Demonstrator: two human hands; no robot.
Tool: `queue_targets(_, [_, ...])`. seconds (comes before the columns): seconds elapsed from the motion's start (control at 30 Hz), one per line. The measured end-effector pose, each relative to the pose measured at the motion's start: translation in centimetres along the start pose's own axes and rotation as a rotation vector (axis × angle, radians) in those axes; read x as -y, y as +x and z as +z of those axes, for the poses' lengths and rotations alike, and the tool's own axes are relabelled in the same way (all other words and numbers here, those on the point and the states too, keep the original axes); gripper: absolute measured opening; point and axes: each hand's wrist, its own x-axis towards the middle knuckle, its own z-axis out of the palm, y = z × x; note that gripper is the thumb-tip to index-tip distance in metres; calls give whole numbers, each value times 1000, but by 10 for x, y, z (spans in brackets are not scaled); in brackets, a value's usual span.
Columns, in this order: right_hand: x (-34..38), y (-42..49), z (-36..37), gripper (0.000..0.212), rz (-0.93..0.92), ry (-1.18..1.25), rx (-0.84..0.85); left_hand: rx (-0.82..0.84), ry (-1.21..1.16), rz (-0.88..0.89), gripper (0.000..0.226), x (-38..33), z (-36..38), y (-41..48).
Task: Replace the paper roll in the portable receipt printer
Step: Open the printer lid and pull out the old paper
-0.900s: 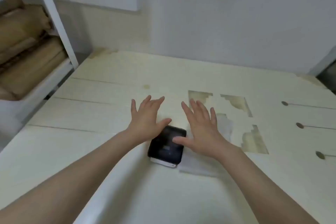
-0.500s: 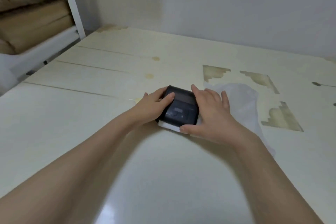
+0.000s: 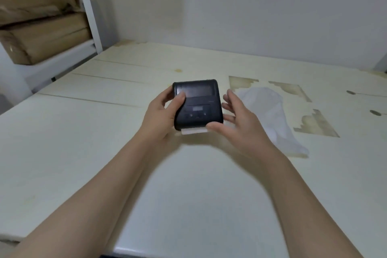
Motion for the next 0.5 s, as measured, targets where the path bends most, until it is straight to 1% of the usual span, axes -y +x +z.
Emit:
queue_targets(0.03, [3, 1, 0, 69, -1, 68, -4, -5, -58, -27, 37, -1, 0, 2])
queue_targets(0.07, [6, 1, -1, 52, -29, 86, -4, -1, -117, -59, 36, -2, 0, 4])
queue_targets(0.1, [7, 2, -1, 43, -55, 84, -3, 7, -153, -87, 34, -3, 1, 6])
queue_targets(0.13, [9, 2, -2, 39, -67, 89, 7, 21, -172, -105, 33, -4, 1, 7])
queue_targets(0.2, [9, 1, -3, 38, -61, 123, 31, 46, -177, -113, 32, -3, 4, 9])
queue_targets(0.27, [7, 0, -3, 38, -47, 134, 29, 35, -163, -105, 29, -3, 6, 10])
queue_targets(0.37, [4, 1, 3, 44, -11, 130, -15, -6, -111, -74, 21, -1, 5, 15])
queue_targets(0.5, [6, 2, 6, 41, -46, 92, -92, -42, -113, -79, 20, -1, 3, 20])
